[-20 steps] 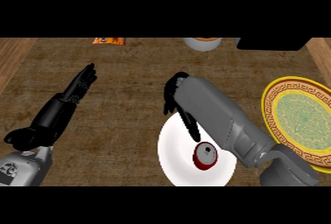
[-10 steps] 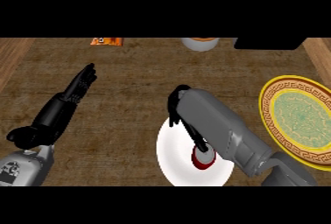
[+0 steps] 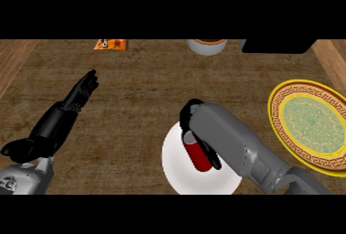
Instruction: Pick the can from the plate and place it in the plate
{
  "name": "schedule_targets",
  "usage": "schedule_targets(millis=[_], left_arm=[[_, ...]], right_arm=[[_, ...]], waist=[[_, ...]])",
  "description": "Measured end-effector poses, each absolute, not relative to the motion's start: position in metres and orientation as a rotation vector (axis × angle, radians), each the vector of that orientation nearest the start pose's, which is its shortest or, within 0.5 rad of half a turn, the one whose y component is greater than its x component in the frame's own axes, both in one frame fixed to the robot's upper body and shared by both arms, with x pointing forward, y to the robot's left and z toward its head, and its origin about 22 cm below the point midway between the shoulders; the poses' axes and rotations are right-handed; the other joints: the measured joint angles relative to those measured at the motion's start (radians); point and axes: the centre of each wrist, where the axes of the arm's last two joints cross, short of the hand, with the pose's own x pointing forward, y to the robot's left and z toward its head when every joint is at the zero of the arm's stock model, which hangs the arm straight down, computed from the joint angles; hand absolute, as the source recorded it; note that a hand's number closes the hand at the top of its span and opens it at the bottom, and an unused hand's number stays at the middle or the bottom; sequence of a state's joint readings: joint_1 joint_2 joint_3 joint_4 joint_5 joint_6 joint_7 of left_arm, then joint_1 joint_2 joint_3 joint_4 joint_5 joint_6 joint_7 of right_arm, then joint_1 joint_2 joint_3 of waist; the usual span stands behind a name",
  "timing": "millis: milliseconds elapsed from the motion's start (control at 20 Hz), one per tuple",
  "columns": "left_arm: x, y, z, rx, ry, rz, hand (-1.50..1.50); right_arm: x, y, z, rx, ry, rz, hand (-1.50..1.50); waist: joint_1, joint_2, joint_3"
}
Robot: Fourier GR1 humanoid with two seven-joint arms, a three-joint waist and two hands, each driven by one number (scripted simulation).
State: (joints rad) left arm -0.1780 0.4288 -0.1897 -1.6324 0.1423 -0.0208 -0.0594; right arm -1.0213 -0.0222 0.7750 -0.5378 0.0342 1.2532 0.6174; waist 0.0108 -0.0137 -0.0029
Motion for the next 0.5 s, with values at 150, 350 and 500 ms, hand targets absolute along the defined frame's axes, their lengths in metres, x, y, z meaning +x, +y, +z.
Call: schedule_targets(millis=[150,350,500], left_arm=[[0.275,0.259,0.073,0.011,-1.776,-0.456,0.0],[0.274,0.263,0.073,0.021,-1.776,-0.453,0.0],[0.275,0.261,0.078,0.022,-1.781,-0.454,0.0]], right_arm=[[0.377,-0.039,0.025,0.13,0.034,2.063,-1.5],[0.373,-0.041,0.023,0.132,0.034,2.081,-1.5],[0.365,-0.046,0.02,0.133,0.021,2.106,1.5]], waist=[[-0.006,-0.007,-0.001],[-0.008,-0.01,-0.002],[-0.008,-0.012,-0.001]])
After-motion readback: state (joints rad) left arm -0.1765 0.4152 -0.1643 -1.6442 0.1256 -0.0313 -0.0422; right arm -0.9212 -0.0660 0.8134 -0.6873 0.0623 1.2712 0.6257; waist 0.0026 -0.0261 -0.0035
